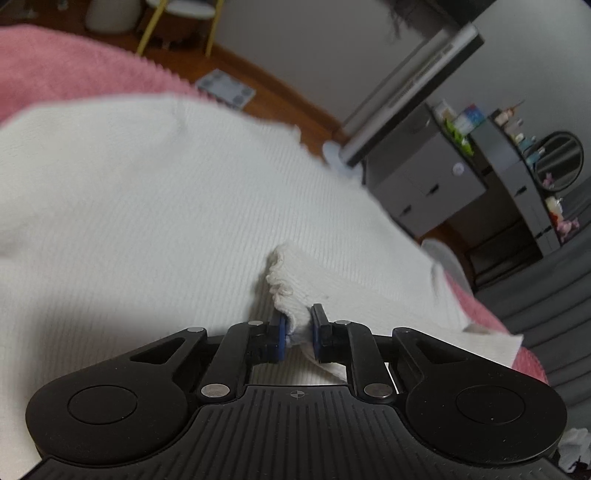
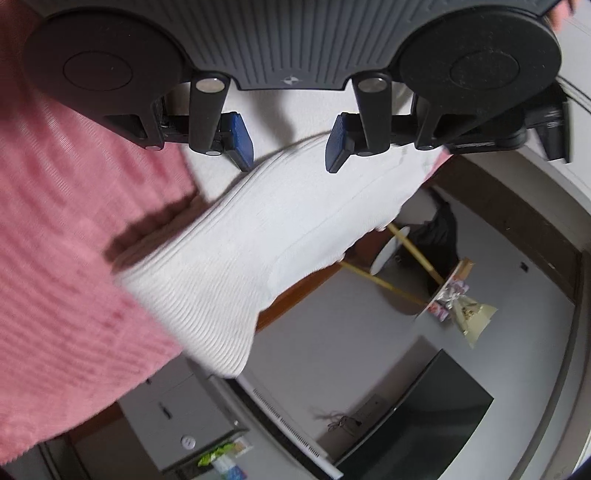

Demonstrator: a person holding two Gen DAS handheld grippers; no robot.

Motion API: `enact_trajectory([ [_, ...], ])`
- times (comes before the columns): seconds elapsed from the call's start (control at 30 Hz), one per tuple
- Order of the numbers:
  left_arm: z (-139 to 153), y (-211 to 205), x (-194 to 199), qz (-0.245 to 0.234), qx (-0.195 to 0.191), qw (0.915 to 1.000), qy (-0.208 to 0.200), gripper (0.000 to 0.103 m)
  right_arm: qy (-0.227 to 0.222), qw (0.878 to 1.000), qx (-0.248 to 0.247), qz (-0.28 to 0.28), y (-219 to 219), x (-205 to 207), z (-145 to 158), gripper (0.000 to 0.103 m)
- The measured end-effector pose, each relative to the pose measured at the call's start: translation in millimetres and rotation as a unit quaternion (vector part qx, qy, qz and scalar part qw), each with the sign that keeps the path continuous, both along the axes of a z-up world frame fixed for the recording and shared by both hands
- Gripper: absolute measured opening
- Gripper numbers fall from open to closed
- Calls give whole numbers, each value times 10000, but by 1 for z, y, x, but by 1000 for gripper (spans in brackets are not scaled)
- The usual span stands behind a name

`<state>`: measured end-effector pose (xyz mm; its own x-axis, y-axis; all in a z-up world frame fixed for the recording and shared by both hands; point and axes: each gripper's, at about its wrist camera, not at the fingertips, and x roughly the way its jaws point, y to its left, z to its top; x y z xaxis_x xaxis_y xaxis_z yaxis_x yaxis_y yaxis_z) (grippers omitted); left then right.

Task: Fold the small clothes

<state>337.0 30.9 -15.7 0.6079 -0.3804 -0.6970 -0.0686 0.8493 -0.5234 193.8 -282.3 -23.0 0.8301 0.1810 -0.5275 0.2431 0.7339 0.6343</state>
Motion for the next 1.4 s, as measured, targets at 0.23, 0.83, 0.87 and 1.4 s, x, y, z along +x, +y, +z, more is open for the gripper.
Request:
enact_trajectory([
  [0.23,56,37,-29,503,1139,9877,-946,15,71,9998,-65,-184,-4,0,1,34],
  [0.83,10,78,-42,660,1355,9882,-258,15,-337,9927,916,-713,-29,12,-29,30],
  [0.87,9,78,-41,646,1338,9885,-263,15,-380,9918,957,-763,-30,12,-31,27],
  [1.4,27,59,-30,472,1587,9786,-1224,15,-588,9839,-1441,-881,0,16,-4,5],
])
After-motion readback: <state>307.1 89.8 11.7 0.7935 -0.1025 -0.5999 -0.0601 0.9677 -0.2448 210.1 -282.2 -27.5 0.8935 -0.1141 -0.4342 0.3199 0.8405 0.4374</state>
